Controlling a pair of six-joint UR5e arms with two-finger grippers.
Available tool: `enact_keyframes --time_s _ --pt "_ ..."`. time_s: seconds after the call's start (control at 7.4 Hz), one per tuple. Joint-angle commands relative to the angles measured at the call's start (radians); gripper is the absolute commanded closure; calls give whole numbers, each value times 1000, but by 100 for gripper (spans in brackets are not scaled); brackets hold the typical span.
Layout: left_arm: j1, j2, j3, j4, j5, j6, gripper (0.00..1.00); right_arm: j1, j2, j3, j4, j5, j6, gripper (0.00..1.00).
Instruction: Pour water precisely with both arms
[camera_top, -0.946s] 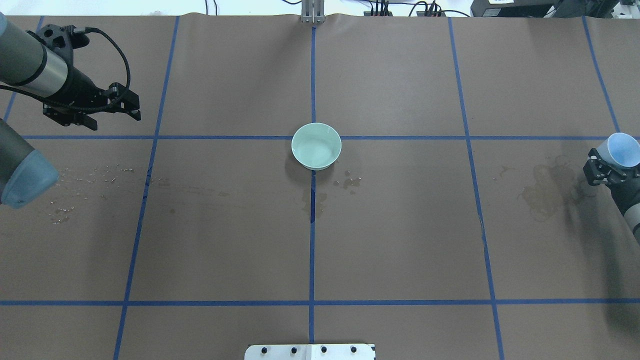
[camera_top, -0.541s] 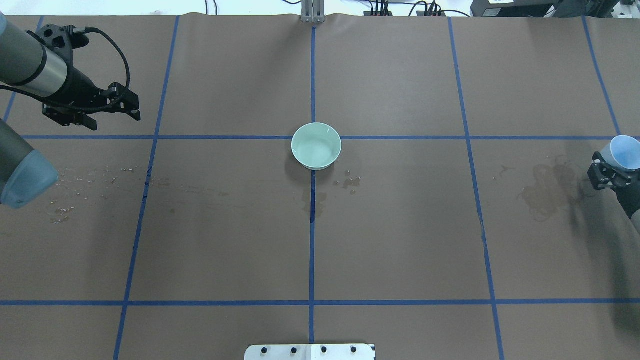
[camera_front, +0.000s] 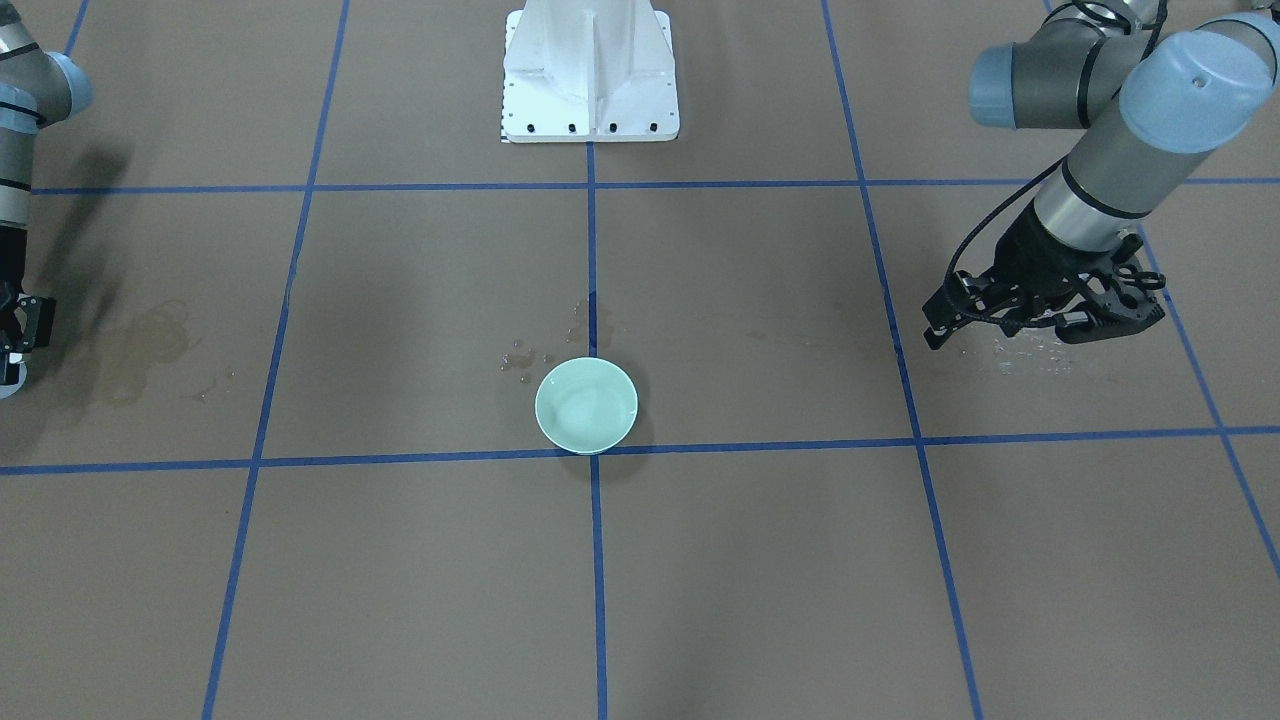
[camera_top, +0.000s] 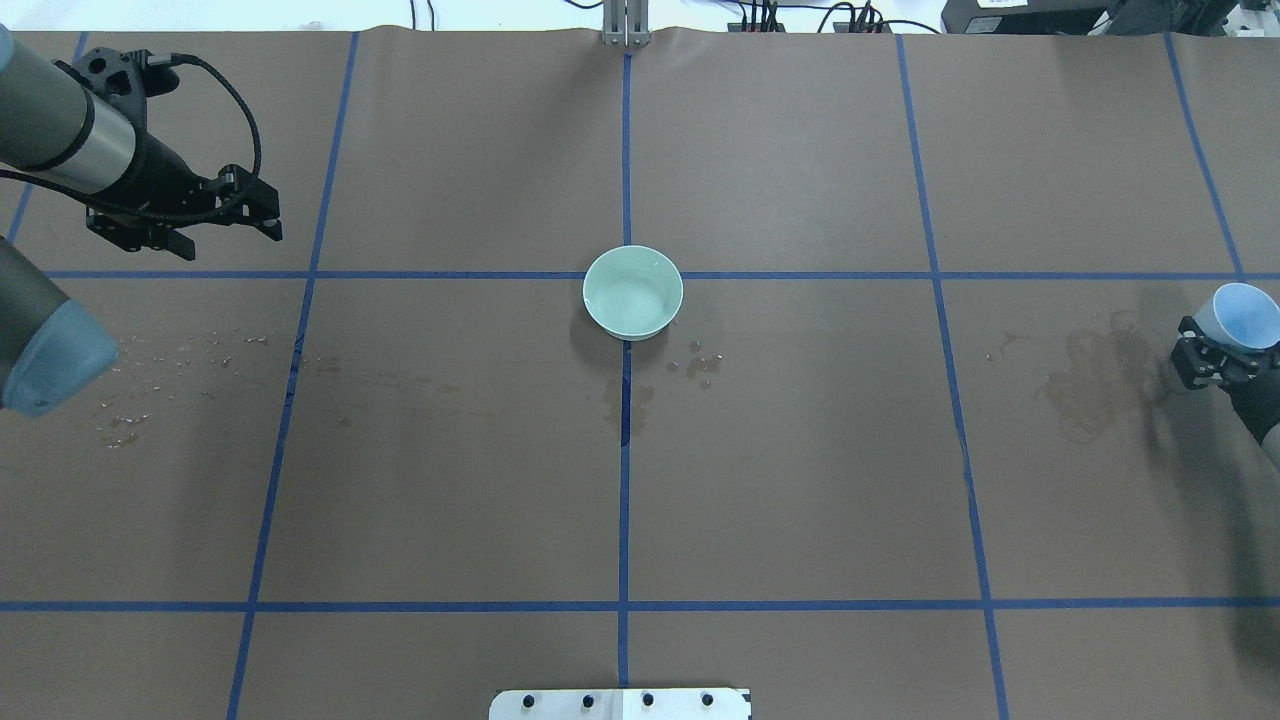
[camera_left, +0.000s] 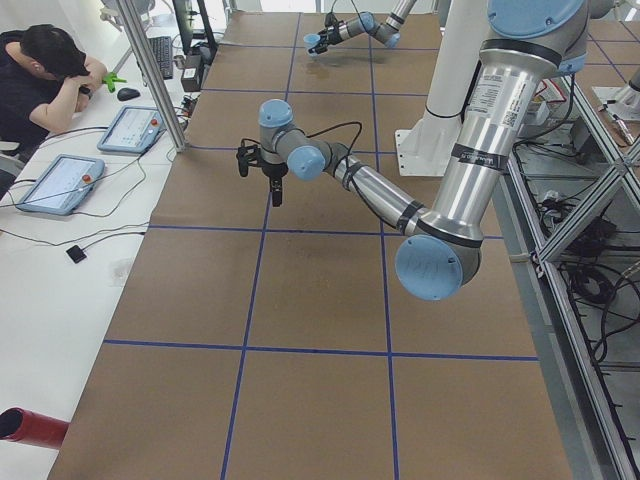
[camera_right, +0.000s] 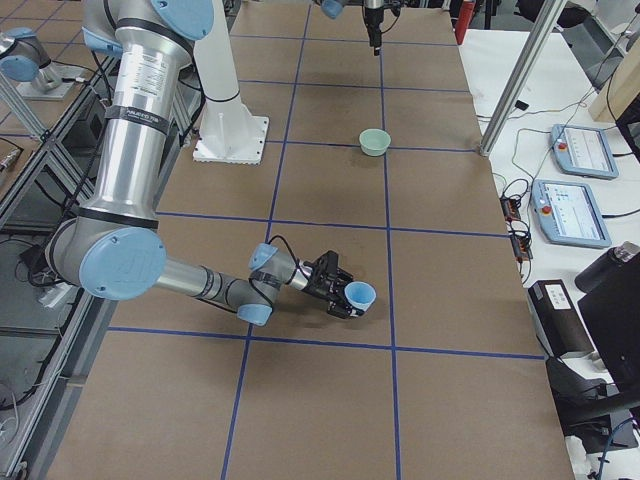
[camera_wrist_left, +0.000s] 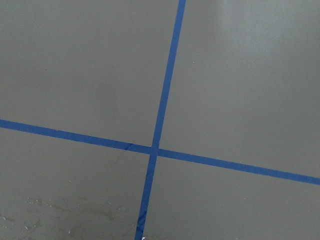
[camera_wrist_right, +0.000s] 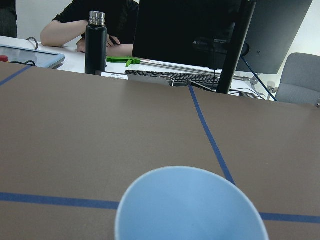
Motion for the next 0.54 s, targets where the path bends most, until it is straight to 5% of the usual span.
enact_keyframes --time_s 0.0,0.41 --pt "0 0 -1 0 0 1 0 3 0 0 0 31 1 100" --pt "0 0 1 0 0 1 0 16 -9 -2 29 33 -1 100"
